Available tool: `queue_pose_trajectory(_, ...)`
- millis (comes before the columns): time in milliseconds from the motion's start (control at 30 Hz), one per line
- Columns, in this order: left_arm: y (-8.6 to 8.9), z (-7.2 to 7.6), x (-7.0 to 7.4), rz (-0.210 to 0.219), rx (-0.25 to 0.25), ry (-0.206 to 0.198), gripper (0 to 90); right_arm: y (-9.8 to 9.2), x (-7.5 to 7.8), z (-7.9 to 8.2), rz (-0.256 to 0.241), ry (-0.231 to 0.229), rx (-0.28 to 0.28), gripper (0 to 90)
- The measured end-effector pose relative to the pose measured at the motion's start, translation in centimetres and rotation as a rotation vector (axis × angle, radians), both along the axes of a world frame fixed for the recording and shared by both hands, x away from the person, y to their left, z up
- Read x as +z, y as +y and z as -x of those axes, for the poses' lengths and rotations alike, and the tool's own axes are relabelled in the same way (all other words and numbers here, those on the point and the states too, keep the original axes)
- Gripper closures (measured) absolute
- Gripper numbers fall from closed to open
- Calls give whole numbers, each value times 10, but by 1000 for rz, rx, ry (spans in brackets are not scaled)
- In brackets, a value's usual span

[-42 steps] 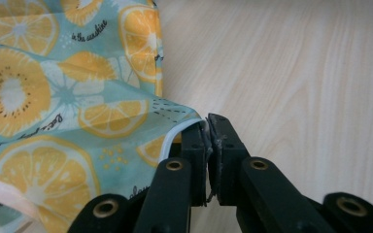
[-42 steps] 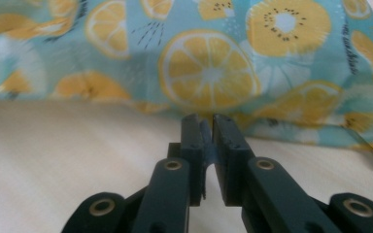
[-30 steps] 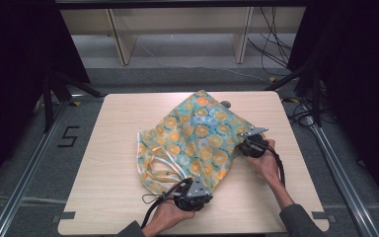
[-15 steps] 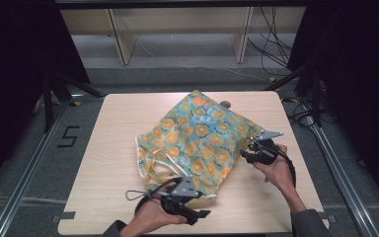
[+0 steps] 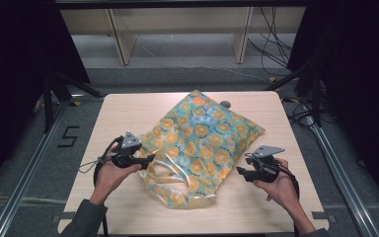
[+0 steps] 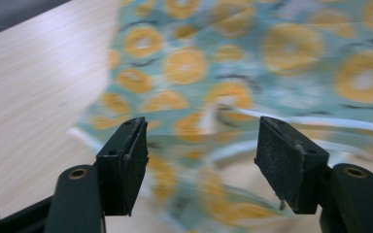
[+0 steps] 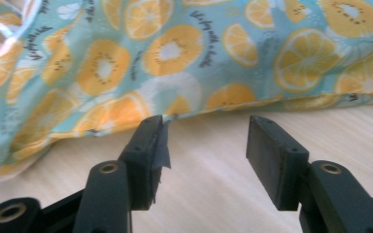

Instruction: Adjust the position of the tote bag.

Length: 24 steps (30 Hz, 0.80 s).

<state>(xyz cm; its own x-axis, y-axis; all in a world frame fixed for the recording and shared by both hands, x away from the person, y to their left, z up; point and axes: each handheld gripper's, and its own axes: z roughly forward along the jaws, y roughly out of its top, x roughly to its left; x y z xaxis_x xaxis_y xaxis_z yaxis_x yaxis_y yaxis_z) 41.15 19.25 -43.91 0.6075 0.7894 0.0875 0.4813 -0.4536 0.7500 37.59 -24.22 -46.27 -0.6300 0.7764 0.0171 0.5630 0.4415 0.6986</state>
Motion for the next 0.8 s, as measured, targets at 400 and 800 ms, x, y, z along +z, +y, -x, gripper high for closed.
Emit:
queue_pose_trajectory(400, 10, -76, -24, 5, 145, 68, 281, 30, -5, 28, -24, 25, 83, 458)
queue_pose_trajectory(800, 21, -92, -53, 98, 108, 189, 715, 33, -16, 26, -41, 39, 69, 444)
